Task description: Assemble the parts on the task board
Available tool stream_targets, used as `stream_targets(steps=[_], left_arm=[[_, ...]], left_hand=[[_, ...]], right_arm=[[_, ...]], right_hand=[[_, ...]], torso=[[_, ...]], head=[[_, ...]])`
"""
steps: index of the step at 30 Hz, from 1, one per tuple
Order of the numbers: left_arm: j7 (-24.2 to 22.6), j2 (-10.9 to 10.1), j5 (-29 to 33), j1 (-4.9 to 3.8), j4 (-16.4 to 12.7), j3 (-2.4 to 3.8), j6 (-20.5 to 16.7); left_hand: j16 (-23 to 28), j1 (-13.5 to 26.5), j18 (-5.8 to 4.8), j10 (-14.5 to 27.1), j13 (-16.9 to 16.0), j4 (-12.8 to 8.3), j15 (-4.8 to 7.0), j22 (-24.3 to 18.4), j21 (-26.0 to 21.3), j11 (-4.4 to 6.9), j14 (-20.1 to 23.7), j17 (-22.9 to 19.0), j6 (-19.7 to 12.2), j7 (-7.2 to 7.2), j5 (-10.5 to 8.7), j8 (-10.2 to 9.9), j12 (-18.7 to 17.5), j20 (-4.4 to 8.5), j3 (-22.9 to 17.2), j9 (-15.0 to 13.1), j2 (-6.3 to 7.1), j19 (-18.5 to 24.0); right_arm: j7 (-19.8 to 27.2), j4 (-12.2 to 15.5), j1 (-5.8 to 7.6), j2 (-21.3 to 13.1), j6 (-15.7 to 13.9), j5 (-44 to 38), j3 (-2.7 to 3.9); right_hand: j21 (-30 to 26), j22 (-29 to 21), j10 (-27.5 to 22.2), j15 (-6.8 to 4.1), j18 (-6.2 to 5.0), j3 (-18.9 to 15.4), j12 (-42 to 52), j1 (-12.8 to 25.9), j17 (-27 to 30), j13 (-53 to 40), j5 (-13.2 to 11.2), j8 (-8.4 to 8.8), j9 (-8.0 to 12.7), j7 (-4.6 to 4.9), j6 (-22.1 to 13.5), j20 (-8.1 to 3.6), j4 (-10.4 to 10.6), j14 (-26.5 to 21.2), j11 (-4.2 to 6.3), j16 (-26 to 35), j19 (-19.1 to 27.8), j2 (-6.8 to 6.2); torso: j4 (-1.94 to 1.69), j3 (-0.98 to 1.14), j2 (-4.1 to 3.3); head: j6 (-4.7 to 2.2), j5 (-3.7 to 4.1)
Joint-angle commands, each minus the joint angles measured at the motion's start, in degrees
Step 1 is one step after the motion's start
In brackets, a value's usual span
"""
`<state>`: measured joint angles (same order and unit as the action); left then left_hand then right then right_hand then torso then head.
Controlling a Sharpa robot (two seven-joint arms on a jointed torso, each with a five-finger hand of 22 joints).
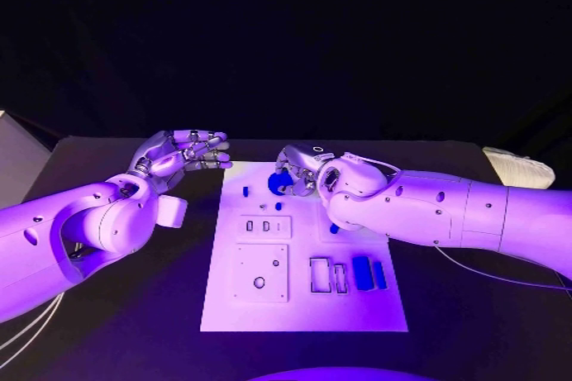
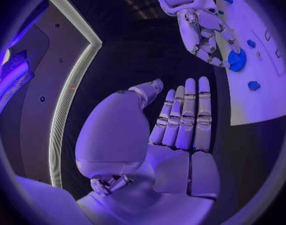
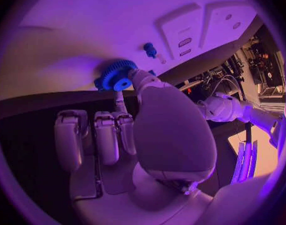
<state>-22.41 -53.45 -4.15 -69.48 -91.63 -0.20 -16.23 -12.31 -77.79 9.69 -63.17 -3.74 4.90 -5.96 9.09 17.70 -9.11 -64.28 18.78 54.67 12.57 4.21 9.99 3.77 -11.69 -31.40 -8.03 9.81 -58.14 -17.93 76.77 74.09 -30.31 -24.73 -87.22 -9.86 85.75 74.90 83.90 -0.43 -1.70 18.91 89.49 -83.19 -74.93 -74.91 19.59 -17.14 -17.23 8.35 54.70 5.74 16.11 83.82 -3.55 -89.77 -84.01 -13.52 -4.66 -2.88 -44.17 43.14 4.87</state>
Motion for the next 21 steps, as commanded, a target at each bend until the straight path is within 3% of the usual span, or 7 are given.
stream_targets(steps=[1,7,14,15,18,21], left_arm=[[-0.67,0.05,-0.18,-0.09,-0.10,0.04,0.66],[-0.67,-0.10,-0.18,-0.10,-0.09,0.04,0.55],[-0.65,-0.11,-0.18,-0.10,-0.08,0.04,0.54],[-0.63,-0.11,-0.18,-0.10,-0.07,0.04,0.53],[-0.60,-0.11,-0.18,-0.10,-0.04,0.04,0.51],[-0.58,-0.11,-0.18,-0.10,-0.01,0.04,0.49]], left_hand=[[0.38,0.67,0.56,0.22,0.01,-0.33,-0.05,0.05,0.20,-0.03,0.43,0.05,-0.36,-0.07,-0.35,-0.25,-0.11,0.10,-0.12,-0.05,0.01,0.46],[0.38,0.67,0.56,0.22,0.01,-0.33,-0.05,0.05,0.20,-0.03,0.43,0.05,-0.36,-0.07,-0.35,-0.25,-0.11,0.10,-0.12,-0.05,0.01,0.46],[0.39,0.69,0.57,0.19,0.00,-0.38,-0.05,0.08,0.27,-0.03,0.43,0.14,-0.33,-0.07,-0.35,-0.23,-0.09,0.10,-0.18,-0.08,-0.04,0.51],[0.39,0.69,0.57,0.19,0.00,-0.38,-0.05,0.08,0.27,-0.03,0.43,0.14,-0.33,-0.07,-0.35,-0.23,-0.09,0.10,-0.18,-0.08,-0.04,0.51],[0.39,0.69,0.57,0.19,0.00,-0.38,-0.05,0.08,0.27,-0.03,0.43,0.14,-0.33,-0.07,-0.35,-0.23,-0.09,0.10,-0.18,-0.08,-0.04,0.51],[0.39,0.69,0.57,0.19,0.00,-0.38,-0.05,0.08,0.27,-0.03,0.43,0.14,-0.33,-0.07,-0.35,-0.23,-0.09,0.10,-0.18,-0.08,-0.04,0.51]], right_arm=[[-0.08,-0.37,0.05,0.19,1.17,-0.55,-0.07],[-0.15,-0.62,0.03,0.32,2.12,-0.36,-0.33],[-0.08,-0.92,0.00,0.28,1.40,-0.05,-0.44],[0.06,-0.93,0.00,0.29,1.31,0.20,-0.45],[0.34,-0.91,0.00,0.25,1.21,0.88,-0.46],[0.63,-0.80,0.00,0.12,1.08,1.46,-0.46]], right_hand=[[0.07,10.97,5.68,-0.29,0.44,0.46,0.16,-0.16,-15.07,-14.63,-0.44,0.00,0.02,-0.49,0.59,-0.42,-0.06,6.18,0.29,-0.23,-3.19,0.16],[0.07,11.00,5.61,-0.21,0.45,0.50,0.10,0.27,-15.07,-14.55,-0.91,0.15,0.10,-0.40,0.40,-0.37,0.04,6.18,0.20,-0.23,-3.20,-0.04],[-0.19,10.78,5.10,0.04,0.38,0.47,-0.34,1.06,-15.07,-14.00,-1.45,0.91,0.44,0.01,-0.71,-0.18,0.11,6.18,-0.13,-0.23,-3.03,-0.52],[-0.37,10.65,4.69,0.43,0.34,-0.14,-0.68,2.13,-15.07,-13.57,-3.38,1.85,0.84,0.50,-2.12,0.12,0.29,6.18,-0.59,-0.23,-2.92,-0.92],[-0.57,10.52,4.05,0.86,0.29,-1.53,-1.22,3.87,-15.07,-12.89,-5.80,3.01,1.28,0.97,-3.67,0.55,0.34,6.18,-1.08,-0.23,-2.81,-0.79],[-0.91,10.31,3.15,1.44,0.20,-7.43,-1.99,10.24,-15.07,-11.97,-6.68,4.52,1.72,1.57,-5.00,1.17,0.59,6.18,-1.66,-0.23,-2.63,0.85]], torso=[[-0.04,-0.01,0.02],[0.10,0.08,-0.07],[0.10,0.02,-0.01],[0.05,0.02,-0.02],[0.00,0.02,-0.01],[0.02,0.01,0.01]], head=[[0.30,-0.14],[0.35,-0.13],[0.28,-0.19],[0.28,-0.18],[0.31,-0.15],[0.31,-0.22]])
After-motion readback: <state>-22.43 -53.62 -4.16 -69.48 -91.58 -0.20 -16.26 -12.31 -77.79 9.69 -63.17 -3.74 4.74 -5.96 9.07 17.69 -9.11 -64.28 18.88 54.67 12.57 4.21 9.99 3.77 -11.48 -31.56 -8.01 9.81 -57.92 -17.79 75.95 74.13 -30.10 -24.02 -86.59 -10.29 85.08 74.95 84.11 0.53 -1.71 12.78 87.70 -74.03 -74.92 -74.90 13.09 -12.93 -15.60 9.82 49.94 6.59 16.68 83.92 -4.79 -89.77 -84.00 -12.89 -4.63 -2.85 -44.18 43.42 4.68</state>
